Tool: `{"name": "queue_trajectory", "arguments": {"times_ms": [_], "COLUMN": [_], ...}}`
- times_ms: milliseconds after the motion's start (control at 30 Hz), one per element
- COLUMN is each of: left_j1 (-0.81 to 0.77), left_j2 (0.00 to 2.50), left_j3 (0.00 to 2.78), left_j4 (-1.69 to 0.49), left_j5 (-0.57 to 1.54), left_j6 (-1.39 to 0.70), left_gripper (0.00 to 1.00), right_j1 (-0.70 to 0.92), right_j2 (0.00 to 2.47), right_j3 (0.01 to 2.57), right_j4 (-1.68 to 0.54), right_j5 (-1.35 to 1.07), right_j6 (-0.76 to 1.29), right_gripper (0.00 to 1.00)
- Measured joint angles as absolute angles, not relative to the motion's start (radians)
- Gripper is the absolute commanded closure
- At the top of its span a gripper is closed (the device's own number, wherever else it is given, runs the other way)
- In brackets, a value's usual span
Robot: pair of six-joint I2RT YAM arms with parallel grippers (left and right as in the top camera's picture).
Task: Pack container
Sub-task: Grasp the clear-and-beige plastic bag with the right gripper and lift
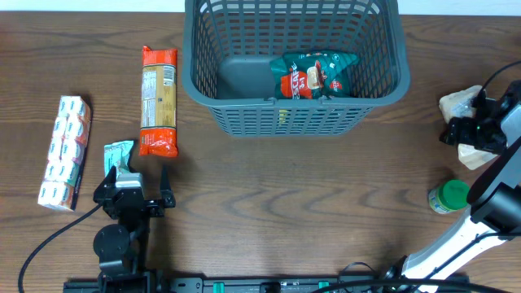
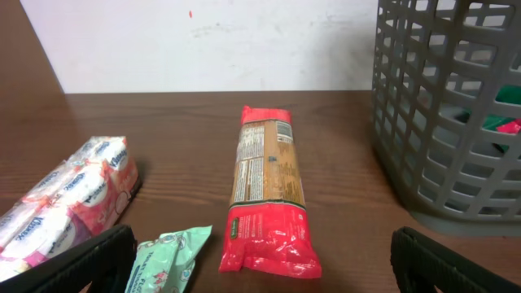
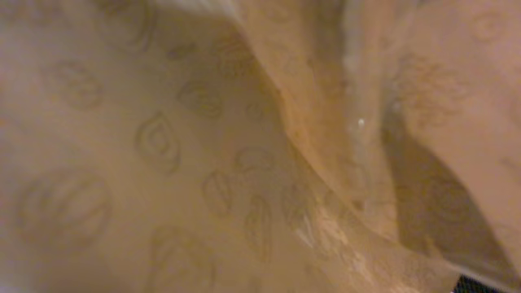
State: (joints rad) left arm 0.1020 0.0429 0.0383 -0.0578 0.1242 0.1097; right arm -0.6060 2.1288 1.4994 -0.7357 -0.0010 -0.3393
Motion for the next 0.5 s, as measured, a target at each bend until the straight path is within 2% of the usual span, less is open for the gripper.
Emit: {"name": "queue_trajectory", "arguments": {"times_ms": [67, 133, 200, 233, 300, 333, 500], "left_j1": [0.102, 0.102, 0.102, 0.102, 0.102, 0.102, 0.102], "left_j2": [0.043, 0.043, 0.043, 0.043, 0.043, 0.043, 0.043], "left_j3": [0.038, 0.038, 0.038, 0.038, 0.038, 0.038, 0.038], "left_j4": [-0.058, -0.058, -0.058, -0.058, -0.058, -0.058, -0.058], "left_j5": [0.124, 0.124, 0.124, 0.124, 0.124, 0.124, 0.124], "left_j6": [0.110, 0.110, 0.110, 0.110, 0.110, 0.110, 0.110], "left_gripper": [0.01, 0.01, 0.02, 0.02, 0.02, 0.01, 0.02], "right_j1": [-0.596, -0.583, -0.569, -0.562, -0.542, -0.532, -0.513], "right_j2": [2.126, 2.123, 2.122, 2.122, 2.121, 2.121, 2.119], "right_j3": [1.492, 1.486, 1.482, 1.481, 1.478, 1.477, 1.477], "right_j4": [-0.735, -0.735, -0.735, -0.737, -0.747, -0.756, -0.786], "right_j5": [-0.007, -0.012, -0.020, -0.024, -0.031, -0.032, -0.027], "right_j6": [-0.326, -0.320, -0.314, -0.309, -0.307, -0.307, -0.291], "right_gripper": [0.10, 0.24, 0.61, 0.75, 0.93, 0.99, 0.99]}}
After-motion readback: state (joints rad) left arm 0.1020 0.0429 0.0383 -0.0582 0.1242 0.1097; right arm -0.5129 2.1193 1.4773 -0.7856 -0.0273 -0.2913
